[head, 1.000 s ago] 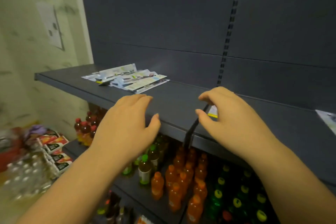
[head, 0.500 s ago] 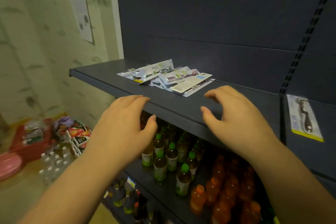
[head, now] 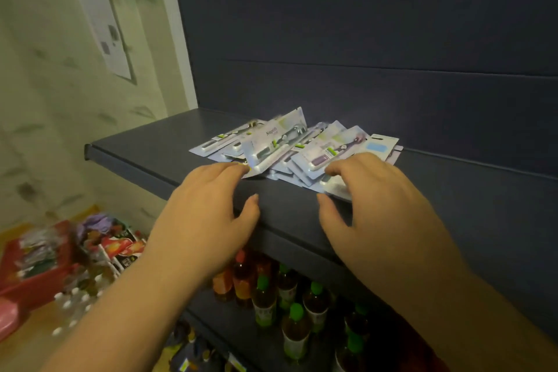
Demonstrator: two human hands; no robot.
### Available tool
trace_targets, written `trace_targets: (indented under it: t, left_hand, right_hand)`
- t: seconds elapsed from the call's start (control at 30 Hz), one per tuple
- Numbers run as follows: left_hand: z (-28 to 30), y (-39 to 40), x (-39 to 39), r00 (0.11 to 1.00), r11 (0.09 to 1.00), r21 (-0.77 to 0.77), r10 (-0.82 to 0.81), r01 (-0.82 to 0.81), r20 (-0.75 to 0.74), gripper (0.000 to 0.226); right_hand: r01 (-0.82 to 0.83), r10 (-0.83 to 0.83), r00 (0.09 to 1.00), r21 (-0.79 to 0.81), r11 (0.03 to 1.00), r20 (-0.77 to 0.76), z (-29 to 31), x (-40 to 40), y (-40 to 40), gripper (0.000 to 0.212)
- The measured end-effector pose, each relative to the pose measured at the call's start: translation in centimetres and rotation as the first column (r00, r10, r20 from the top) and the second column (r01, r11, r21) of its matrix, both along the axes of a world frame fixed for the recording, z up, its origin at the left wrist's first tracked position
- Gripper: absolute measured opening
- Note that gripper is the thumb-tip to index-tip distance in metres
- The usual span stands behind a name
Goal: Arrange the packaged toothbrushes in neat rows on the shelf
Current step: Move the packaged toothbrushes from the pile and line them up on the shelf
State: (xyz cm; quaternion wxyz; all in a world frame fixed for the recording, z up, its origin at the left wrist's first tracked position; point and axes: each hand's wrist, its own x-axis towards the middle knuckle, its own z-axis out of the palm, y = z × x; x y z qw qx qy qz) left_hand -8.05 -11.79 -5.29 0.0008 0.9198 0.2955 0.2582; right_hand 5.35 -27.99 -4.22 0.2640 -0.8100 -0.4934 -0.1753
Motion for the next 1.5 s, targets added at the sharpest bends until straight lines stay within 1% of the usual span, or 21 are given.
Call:
trace_targets:
  t: [0.1, 0.2, 0.27, 0.3, 0.4, 0.43, 0.5, 0.57, 0.7, 0.77, 0.83, 0.9, 0.97, 1.03, 1.07, 1.13, 1.23, 1.3, 1.37, 1.43, 1.5]
  left_hand:
    - [0.0, 3.0, 2.0, 0.997, 0.997, 0.0, -0.077, 0.077, -0.025, 0.052]
    - [0.6, 5.7, 4.7, 0.987, 0.986, 0.039, -0.163, 0.163, -0.015, 0.045]
    - [1.1, 7.1, 6.5, 0.982, 0.982, 0.027, -0.187, 0.187, -0.024, 0.043]
    - [1.2, 7.6, 7.2, 0.98, 0.981, 0.023, -0.19, 0.192, -0.063, 0.043]
    - [1.3, 8.7, 8.5, 0.948, 0.979, 0.075, -0.165, 0.191, -0.271, 0.047]
    - [1.2, 9.0, 8.7, 0.935, 0.979, 0.076, -0.158, 0.191, -0.319, 0.049]
    - [1.1, 9.4, 9.0, 0.921, 0.978, 0.064, -0.164, 0.199, -0.354, 0.049]
    - [1.0, 9.6, 9.3, 0.923, 0.973, 0.093, -0.168, 0.211, -0.345, 0.042]
    - [1.1, 10.0, 9.5, 0.951, 0.971, 0.137, -0.154, 0.196, -0.27, 0.028]
    - [1.6, 10.3, 9.4, 0.963, 0.971, 0.153, -0.144, 0.182, -0.227, 0.026]
    - [2.3, 10.5, 9.3, 0.966, 0.974, 0.132, -0.154, 0.184, -0.21, 0.028]
    - [2.6, 10.5, 8.9, 0.965, 0.972, 0.097, -0.198, 0.216, -0.169, 0.034]
    - [2.4, 10.3, 8.8, 0.96, 0.959, 0.056, -0.277, 0.279, -0.045, 0.041]
    - [1.5, 9.8, 8.8, 0.93, 0.932, -0.055, -0.351, 0.358, 0.109, 0.045]
    - [0.9, 9.5, 9.0, 0.907, 0.912, -0.087, -0.381, 0.4, 0.18, 0.045]
    - [-0.2, 8.7, 9.3, 0.865, 0.881, -0.096, -0.425, 0.463, 0.267, 0.05]
    - [-1.2, 8.5, 9.3, 0.825, 0.842, -0.14, -0.455, 0.521, 0.334, 0.055]
    - [-1.3, 8.9, 9.3, 0.768, 0.797, -0.139, -0.497, 0.588, 0.403, 0.053]
    - [-1.4, 9.3, 9.2, 0.732, 0.759, -0.145, -0.531, 0.635, 0.427, 0.052]
    - [-1.6, 9.5, 9.2, 0.723, 0.736, -0.161, -0.557, 0.658, 0.41, 0.052]
    - [-1.6, 9.5, 9.2, 0.714, 0.712, -0.192, -0.565, 0.675, 0.413, 0.05]
  right_hand:
    - [0.054, -0.054, 0.999, -0.004, 0.999, -0.002, -0.1, 0.0, 1.8, 0.027]
    - [0.115, -0.114, 0.993, -0.039, 0.993, 0.02, -0.1, 0.6, 3.1, 0.027]
    - [0.153, -0.149, 0.988, -0.082, 0.985, 0.045, -0.1, 1.1, 3.7, 0.031]
    - [0.173, -0.169, 0.984, -0.095, 0.98, 0.057, -0.1, 1.2, 4.0, 0.032]
    - [0.241, -0.232, 0.97, -0.138, 0.961, 0.078, 0.0, 1.2, 4.8, 0.033]
    - [0.261, -0.251, 0.964, -0.146, 0.954, 0.086, -0.1, 1.1, 5.0, 0.033]
    - [0.297, -0.285, 0.954, -0.168, 0.94, 0.096, -0.2, 1.0, 5.3, 0.034]
    - [0.328, -0.315, 0.944, -0.186, 0.926, 0.097, -0.3, 0.9, 5.5, 0.034]
    - [0.386, -0.377, 0.922, -0.186, 0.904, 0.082, -0.5, 0.7, 5.8, 0.035]
    - [0.409, -0.405, 0.912, -0.189, 0.893, 0.059, -0.4, 0.7, 5.9, 0.038]
    - [0.43, -0.43, 0.902, -0.191, 0.882, 0.042, -0.3, 0.7, 5.9, 0.04]
    - [0.448, -0.451, 0.892, -0.182, 0.875, 0.022, -0.1, 0.7, 6.2, 0.041]
    - [0.468, -0.473, 0.881, -0.158, 0.87, 0.004, 0.1, 0.8, 6.6, 0.041]
    - [0.492, -0.499, 0.867, -0.164, 0.855, 0.0, 0.3, 1.1, 7.4, 0.041]
    - [0.507, -0.515, 0.857, -0.181, 0.843, 0.001, 0.4, 1.4, 7.9, 0.041]
    - [0.54, -0.552, 0.834, -0.227, 0.811, 0.012, 0.6, 2.2, 9.2, 0.038]
    - [0.597, -0.625, 0.78, -0.314, 0.738, 0.015, 1.0, 3.6, 11.1, 0.045]
    - [0.649, -0.677, 0.734, -0.354, 0.673, 0.06, 1.3, 4.4, 12.0, 0.055]
    - [0.682, -0.724, 0.688, -0.387, 0.62, 0.054, 1.6, 5.3, 12.5, 0.064]
    - [0.674, -0.753, 0.658, -0.443, 0.592, -0.004, 1.7, 6.0, 12.7, 0.062]
    - [0.64, -0.754, 0.65, -0.47, 0.608, -0.091, 1.8, 6.4, 12.8, 0.05]
